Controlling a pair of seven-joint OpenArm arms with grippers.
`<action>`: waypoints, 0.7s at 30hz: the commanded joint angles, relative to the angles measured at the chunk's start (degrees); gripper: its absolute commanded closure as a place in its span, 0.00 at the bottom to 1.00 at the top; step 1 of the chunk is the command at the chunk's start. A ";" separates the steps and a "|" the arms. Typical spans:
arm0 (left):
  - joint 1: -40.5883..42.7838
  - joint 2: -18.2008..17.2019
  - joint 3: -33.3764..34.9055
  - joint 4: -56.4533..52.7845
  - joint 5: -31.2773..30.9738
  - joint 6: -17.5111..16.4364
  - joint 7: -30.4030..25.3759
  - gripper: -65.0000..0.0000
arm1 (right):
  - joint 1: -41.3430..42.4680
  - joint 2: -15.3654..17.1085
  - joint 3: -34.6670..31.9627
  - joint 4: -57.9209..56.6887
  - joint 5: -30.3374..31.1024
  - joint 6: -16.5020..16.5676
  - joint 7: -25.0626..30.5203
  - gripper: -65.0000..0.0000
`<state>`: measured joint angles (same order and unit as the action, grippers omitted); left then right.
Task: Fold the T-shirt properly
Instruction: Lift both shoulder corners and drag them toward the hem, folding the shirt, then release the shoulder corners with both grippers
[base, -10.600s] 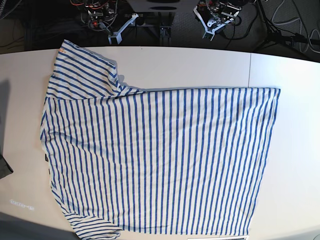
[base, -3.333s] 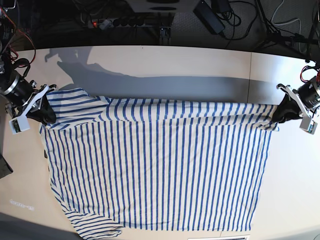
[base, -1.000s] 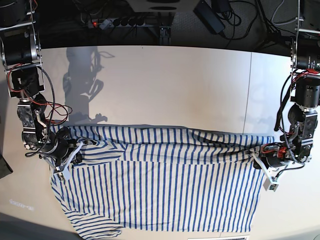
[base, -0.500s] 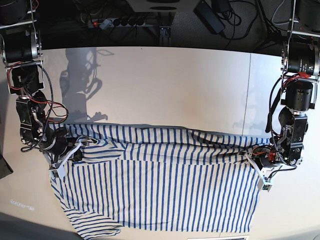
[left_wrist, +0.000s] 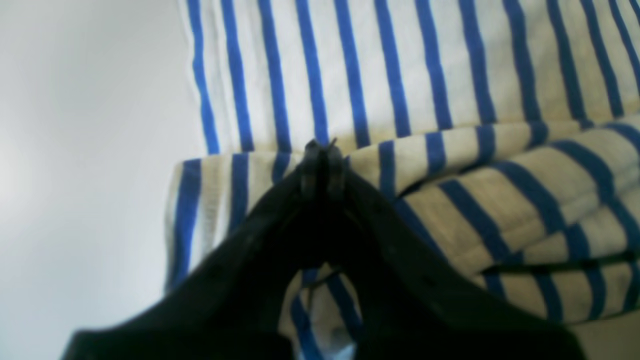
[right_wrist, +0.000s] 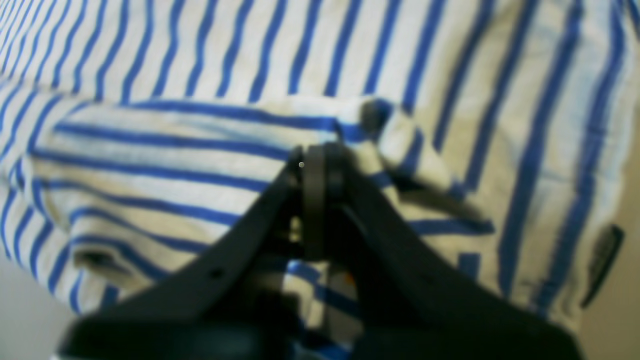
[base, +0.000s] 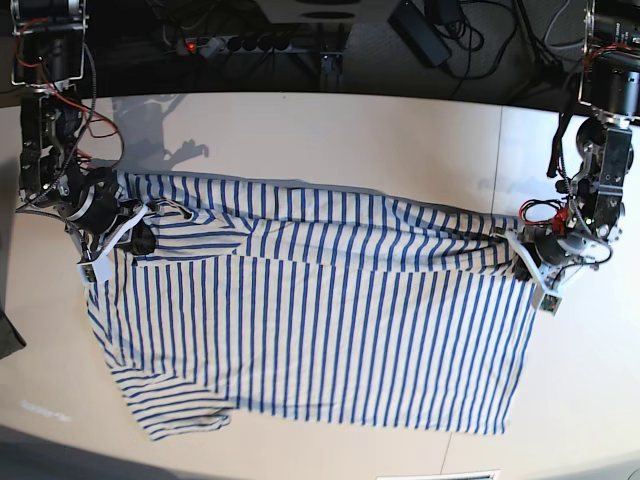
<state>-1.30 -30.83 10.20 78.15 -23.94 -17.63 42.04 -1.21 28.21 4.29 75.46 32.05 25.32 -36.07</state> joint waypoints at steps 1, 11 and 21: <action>3.56 -0.31 -0.24 1.62 0.44 -0.13 7.13 0.98 | -1.79 1.46 0.44 1.46 -0.94 3.26 -3.21 1.00; 22.97 0.52 -8.48 20.26 0.68 -0.17 5.77 0.98 | -16.09 4.48 8.07 13.09 0.15 3.26 -3.23 1.00; 26.08 0.98 -9.57 23.91 1.05 -1.44 4.92 0.79 | -18.34 4.48 12.13 13.84 2.45 3.39 -3.19 1.00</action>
<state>24.25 -29.39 0.67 101.86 -22.96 -17.58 44.23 -19.53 31.59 15.81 88.88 35.16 25.45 -38.63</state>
